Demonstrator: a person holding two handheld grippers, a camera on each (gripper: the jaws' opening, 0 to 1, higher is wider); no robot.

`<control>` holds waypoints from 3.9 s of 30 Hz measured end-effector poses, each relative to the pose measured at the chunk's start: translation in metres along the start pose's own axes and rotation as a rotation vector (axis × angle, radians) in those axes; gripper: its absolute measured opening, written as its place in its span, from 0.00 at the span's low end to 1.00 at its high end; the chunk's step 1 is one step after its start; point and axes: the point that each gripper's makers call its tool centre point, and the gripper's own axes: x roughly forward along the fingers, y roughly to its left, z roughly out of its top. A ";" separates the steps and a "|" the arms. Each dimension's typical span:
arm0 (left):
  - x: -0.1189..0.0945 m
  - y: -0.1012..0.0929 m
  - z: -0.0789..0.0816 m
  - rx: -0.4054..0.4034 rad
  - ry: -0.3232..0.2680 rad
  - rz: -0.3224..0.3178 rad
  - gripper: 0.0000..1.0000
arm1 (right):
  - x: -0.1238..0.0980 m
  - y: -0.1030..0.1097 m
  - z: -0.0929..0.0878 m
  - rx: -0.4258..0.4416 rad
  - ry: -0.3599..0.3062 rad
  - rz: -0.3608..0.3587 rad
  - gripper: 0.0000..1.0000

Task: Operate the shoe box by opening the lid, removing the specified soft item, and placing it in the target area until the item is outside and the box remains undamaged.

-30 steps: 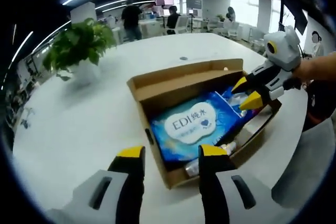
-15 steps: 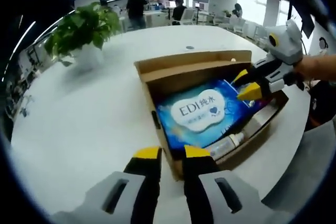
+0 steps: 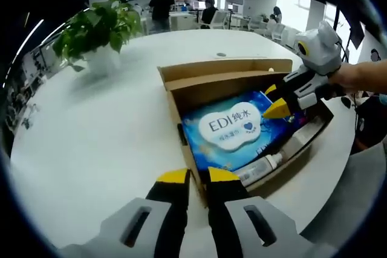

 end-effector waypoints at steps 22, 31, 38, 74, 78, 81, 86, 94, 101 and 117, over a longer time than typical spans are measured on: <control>0.003 0.000 0.000 -0.002 -0.003 0.002 0.08 | -0.013 0.008 0.017 -0.035 -0.023 -0.010 0.02; 0.002 0.001 -0.001 0.002 0.001 -0.002 0.08 | -0.023 0.011 0.025 -0.040 -0.032 -0.038 0.00; 0.001 0.001 -0.001 0.012 0.002 0.000 0.07 | -0.034 0.002 0.019 -0.047 -0.022 -0.073 0.00; -0.004 -0.025 0.040 0.090 -0.032 -0.057 0.20 | -0.074 -0.022 -0.007 -0.026 -0.024 -0.130 0.00; 0.007 -0.037 0.040 0.111 -0.007 -0.088 0.21 | -0.075 -0.025 -0.010 -0.027 -0.019 -0.135 0.00; 0.015 -0.043 0.040 0.110 0.008 -0.112 0.21 | -0.075 -0.026 -0.011 -0.035 -0.016 -0.137 0.00; 0.029 -0.052 0.037 0.090 0.051 -0.148 0.21 | -0.074 -0.027 -0.013 -0.051 -0.013 -0.140 0.00; 0.049 -0.060 0.032 0.015 0.095 -0.196 0.21 | -0.074 -0.030 -0.016 -0.062 -0.015 -0.142 0.00; 0.060 -0.067 0.022 -0.044 0.145 -0.239 0.13 | -0.077 -0.034 -0.019 -0.050 -0.018 -0.149 0.00; 0.067 -0.072 0.026 -0.126 0.100 -0.269 0.00 | -0.079 -0.035 -0.020 0.029 -0.041 -0.141 0.00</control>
